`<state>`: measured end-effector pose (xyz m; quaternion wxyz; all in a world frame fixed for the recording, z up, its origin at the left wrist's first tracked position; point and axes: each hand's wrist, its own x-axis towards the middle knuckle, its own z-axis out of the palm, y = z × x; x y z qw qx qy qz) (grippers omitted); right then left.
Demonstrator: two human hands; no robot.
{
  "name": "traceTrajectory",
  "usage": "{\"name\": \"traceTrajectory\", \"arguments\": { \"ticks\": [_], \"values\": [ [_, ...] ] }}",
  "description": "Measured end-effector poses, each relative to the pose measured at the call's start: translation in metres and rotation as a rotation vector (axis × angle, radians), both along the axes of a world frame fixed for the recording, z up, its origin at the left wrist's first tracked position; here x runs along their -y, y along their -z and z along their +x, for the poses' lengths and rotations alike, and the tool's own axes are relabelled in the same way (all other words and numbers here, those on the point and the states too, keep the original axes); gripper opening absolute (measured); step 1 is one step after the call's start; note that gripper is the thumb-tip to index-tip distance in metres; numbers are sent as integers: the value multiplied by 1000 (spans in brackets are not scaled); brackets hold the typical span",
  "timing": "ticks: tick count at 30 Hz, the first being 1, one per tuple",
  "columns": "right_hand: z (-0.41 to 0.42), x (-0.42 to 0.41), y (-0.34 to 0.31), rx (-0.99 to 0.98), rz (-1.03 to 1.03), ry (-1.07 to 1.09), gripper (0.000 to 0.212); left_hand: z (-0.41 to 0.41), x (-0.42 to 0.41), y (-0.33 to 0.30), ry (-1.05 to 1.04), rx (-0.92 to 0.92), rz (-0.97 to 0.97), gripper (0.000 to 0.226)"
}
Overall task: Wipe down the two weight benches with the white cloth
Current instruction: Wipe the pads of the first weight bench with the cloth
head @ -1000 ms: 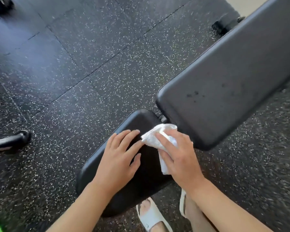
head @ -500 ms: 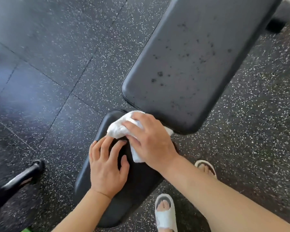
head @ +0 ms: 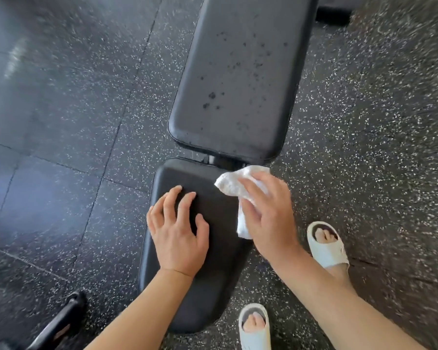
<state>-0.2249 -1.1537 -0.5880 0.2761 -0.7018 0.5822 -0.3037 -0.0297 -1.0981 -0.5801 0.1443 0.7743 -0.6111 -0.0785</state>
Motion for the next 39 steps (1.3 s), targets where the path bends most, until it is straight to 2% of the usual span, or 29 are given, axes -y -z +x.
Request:
{"name": "traceTrajectory", "arguments": {
  "ticks": [6,13,16,21,24,28,30,33,36,39],
  "values": [
    [24,-63,8,91,-21,268,36,4,-2,6,-17,2,-13,43],
    [49,-179,9,281,128,253,34,-5,-2,2,-50,10,-22,47],
    [48,-162,14,355,144,302,36,-9,-1,0,-52,23,-31,49],
    [34,-65,19,477,105,548,32,-11,-1,0,-73,21,-30,50],
    [32,-43,20,528,99,633,30,-15,-1,-2,-58,26,-35,48],
    [52,-115,11,559,172,592,36,-17,-2,-5,-65,51,0,48],
    [69,-181,5,575,261,510,43,-18,-3,-8,-51,52,2,48],
    [82,-258,1,497,321,358,58,-18,-1,-8,-32,56,-9,47],
    [78,-265,4,481,325,289,59,-16,-1,-7,-32,47,-15,46],
    [69,-212,11,530,287,354,48,-17,-2,-6,-33,25,-20,44]
  ]
}}
